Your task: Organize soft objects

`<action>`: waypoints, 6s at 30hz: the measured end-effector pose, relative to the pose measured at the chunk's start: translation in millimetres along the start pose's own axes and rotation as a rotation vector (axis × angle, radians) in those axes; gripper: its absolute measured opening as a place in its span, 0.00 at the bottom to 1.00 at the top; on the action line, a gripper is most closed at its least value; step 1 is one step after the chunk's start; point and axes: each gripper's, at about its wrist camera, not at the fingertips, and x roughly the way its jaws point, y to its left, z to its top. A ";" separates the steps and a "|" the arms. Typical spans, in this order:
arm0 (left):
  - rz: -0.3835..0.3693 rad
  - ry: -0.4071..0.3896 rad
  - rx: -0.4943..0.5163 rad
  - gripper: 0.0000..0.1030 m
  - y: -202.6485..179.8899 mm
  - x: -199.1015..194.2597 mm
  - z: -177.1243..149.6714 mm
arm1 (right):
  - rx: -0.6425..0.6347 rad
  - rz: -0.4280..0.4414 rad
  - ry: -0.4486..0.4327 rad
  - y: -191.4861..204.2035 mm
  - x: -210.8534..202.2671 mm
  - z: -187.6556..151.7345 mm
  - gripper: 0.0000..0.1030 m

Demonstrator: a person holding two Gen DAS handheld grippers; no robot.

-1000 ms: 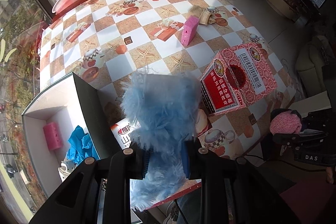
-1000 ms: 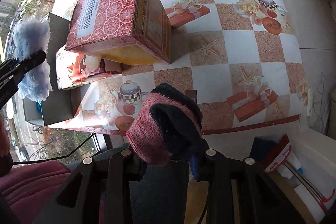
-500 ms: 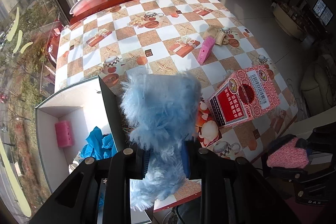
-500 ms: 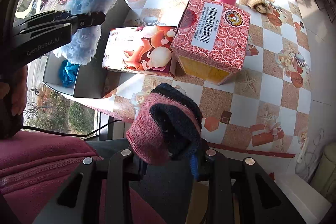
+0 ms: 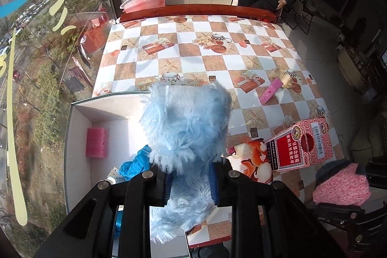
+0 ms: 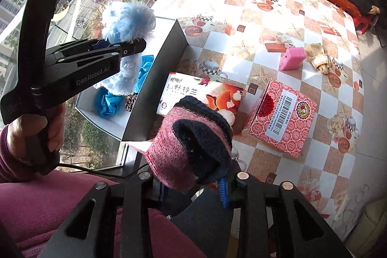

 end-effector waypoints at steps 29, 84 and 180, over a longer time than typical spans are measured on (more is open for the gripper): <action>0.044 0.035 -0.169 0.27 56.7 5.6 -17.2 | -0.033 0.011 0.064 35.1 29.8 26.2 0.31; 0.132 0.179 -0.396 0.27 103.2 15.5 -76.8 | -0.217 0.102 0.163 114.5 88.7 131.5 0.31; -0.090 0.450 0.709 0.99 -229.2 318.5 135.3 | 0.542 -0.014 0.093 -357.8 89.5 73.0 0.33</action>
